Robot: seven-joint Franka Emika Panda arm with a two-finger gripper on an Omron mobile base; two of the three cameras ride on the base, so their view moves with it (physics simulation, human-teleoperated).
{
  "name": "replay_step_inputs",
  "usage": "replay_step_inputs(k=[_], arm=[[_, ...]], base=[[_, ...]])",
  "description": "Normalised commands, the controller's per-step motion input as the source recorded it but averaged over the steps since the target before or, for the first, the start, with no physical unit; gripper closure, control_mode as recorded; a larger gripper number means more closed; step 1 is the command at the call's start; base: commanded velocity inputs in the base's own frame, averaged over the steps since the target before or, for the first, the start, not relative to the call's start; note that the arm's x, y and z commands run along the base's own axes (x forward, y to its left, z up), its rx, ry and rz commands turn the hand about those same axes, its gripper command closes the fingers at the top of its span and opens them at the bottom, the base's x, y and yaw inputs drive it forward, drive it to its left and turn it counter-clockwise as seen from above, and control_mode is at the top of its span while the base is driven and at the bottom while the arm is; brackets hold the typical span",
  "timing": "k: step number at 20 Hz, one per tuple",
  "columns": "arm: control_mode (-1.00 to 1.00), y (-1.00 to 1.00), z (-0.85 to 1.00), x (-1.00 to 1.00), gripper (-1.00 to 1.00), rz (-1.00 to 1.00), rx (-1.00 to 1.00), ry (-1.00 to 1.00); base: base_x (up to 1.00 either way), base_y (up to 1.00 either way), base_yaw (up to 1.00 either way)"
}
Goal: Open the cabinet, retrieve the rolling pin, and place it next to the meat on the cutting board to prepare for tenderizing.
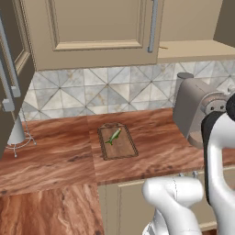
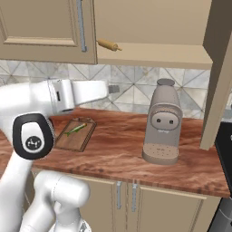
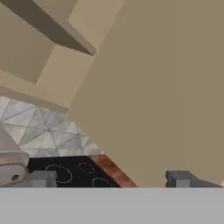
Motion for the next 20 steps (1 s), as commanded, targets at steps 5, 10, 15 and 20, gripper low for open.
replay_step_inputs(k=[5,10,15,20], arm=[[-1.0,0.76,0.31,-0.07,-1.0,0.26,0.17,-0.3],[-1.0,0.79,0.3,0.0,-1.0,0.26,0.17,-0.23],[-1.0,0.83,0.19,0.0,-1.0,0.27,0.17,-0.17],[-1.0,0.81,0.13,0.0,-1.0,0.29,0.17,-0.12]], base=[[0.0,0.0,0.0],[0.0,0.0,0.0],[0.0,0.0,0.0],[0.0,0.0,0.0]])
